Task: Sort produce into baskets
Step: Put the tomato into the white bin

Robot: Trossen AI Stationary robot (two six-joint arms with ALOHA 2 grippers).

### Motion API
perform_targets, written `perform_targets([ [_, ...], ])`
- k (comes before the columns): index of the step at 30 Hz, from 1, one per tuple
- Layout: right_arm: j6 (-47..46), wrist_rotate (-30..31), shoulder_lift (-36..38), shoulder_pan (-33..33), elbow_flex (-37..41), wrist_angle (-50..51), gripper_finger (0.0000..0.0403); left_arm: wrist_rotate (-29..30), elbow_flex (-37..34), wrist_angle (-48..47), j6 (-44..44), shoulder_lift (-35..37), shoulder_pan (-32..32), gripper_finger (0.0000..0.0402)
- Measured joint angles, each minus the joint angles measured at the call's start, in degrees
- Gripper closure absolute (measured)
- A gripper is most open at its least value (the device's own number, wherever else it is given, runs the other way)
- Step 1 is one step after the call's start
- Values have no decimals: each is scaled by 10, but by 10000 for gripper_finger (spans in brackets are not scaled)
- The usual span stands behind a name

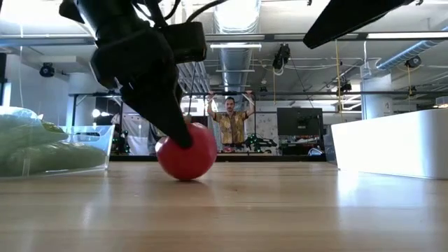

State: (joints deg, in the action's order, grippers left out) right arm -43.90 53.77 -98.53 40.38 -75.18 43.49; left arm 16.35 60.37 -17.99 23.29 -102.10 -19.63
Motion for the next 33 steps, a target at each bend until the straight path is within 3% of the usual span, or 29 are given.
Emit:
perform_targets([
  [11,166,-50,-42,-17,-1,-168,118,11,-2,15,-8,0,-6,65],
  [16,227,-101,-65,-41,-1,-248,89,11,-2,14,-18,1,-9,46],
  [27,244,-108,-84,-105,-1,-280,36,13,7,-101,-5,74,-48,45],
  [33,277,-168,-86,-139,-1,-337,34,106,-14,-110,51,120,-108,45],
])
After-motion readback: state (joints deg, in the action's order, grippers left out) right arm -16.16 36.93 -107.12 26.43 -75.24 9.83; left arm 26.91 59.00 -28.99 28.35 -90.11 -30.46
